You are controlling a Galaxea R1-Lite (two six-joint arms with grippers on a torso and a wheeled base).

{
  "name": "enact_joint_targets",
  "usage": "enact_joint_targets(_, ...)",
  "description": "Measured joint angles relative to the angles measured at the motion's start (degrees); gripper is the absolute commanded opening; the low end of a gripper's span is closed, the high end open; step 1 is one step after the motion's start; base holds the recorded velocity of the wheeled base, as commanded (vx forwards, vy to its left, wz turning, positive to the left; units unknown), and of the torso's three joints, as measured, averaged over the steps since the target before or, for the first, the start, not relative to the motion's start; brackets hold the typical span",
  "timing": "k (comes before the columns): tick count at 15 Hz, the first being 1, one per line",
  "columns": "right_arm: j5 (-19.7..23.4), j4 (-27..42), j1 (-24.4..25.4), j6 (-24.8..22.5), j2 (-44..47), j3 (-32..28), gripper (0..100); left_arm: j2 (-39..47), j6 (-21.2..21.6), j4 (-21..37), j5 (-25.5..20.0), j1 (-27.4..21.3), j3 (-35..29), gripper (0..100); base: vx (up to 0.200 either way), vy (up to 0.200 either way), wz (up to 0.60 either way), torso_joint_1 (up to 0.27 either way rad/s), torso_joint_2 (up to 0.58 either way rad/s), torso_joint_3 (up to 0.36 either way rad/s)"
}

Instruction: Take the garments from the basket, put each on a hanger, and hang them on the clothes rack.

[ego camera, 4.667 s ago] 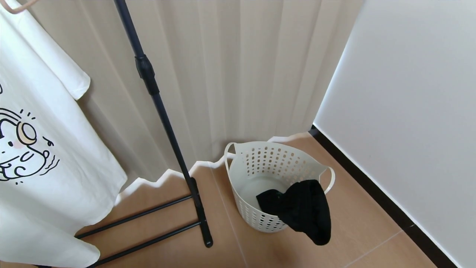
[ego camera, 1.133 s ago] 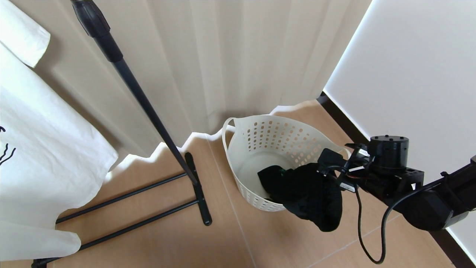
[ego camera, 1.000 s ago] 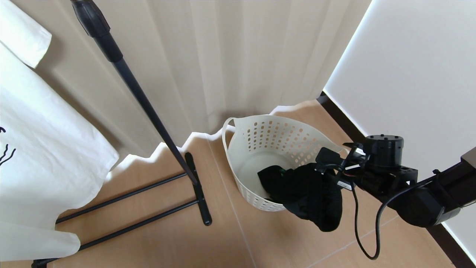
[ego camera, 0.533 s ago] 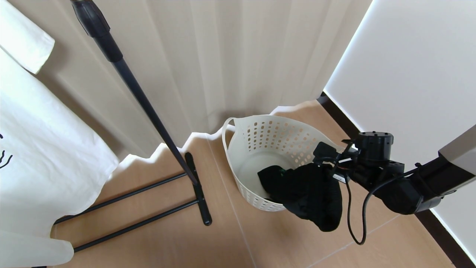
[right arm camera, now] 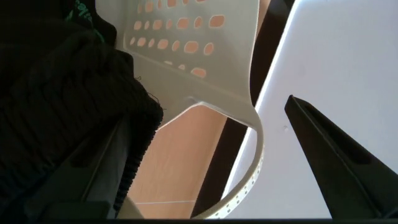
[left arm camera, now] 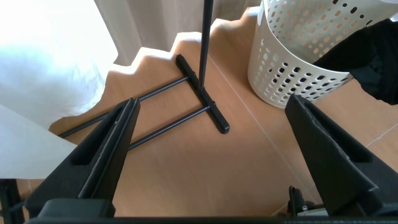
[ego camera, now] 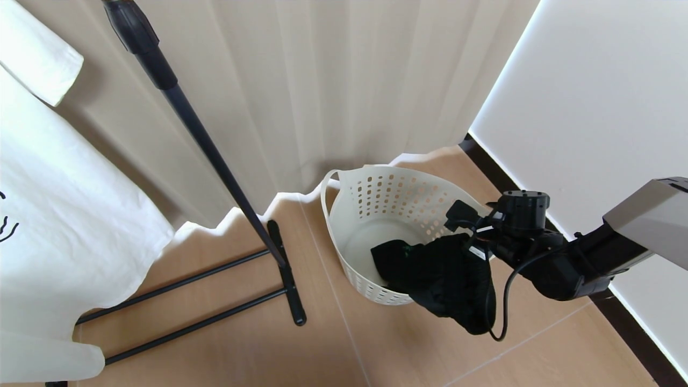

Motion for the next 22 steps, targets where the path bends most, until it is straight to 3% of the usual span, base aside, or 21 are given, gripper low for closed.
enact_joint_targets(1, 0.00, 0.00, 0.00, 0.39, 0.13, 0.00, 0, 0.00, 0.00, 0.02, -0.02, 0.00, 0.00, 100, 0.000, 0.000, 0.00, 0.000, 0.00, 0.000)
enact_joint_targets(6, 0.16, 0.00, 0.04, 1.94, 0.17, 1.71, 0, 0.02, 0.01, 0.02, -0.02, -0.04, 0.00, 100, 0.000, 0.000, 0.00, 0.000, 0.00, 0.000)
enact_joint_targets(11, 0.57, -0.07, 0.28, 7.56, -0.68, 3.19, 0, 0.05, 0.01, 0.02, -0.02, 0.00, 0.00, 100, 0.000, 0.000, 0.00, 0.000, 0.00, 0.000)
enact_joint_targets(15, 2.51, -4.82, 1.37, 17.52, -7.03, 12.26, 0, 0.07, 0.01, 0.02, -0.02, -0.04, 0.00, 100, 0.000, 0.000, 0.00, 0.000, 0.00, 0.000)
enact_joint_targets(18, 4.07, -12.45, 1.94, 22.17, -14.31, 20.42, 0, 0.07, 0.00, 0.00, -0.02, 0.00, 0.00, 100, 0.000, 0.000, 0.00, 0.000, 0.00, 0.000)
enact_joint_targets(22, 4.40, -13.90, 3.58, 26.79, -24.34, 25.77, 0, 0.07, 0.61, 0.00, 0.13, -0.02, 0.00, 100, 0.000, 0.000, 0.00, 0.000, 0.00, 0.000)
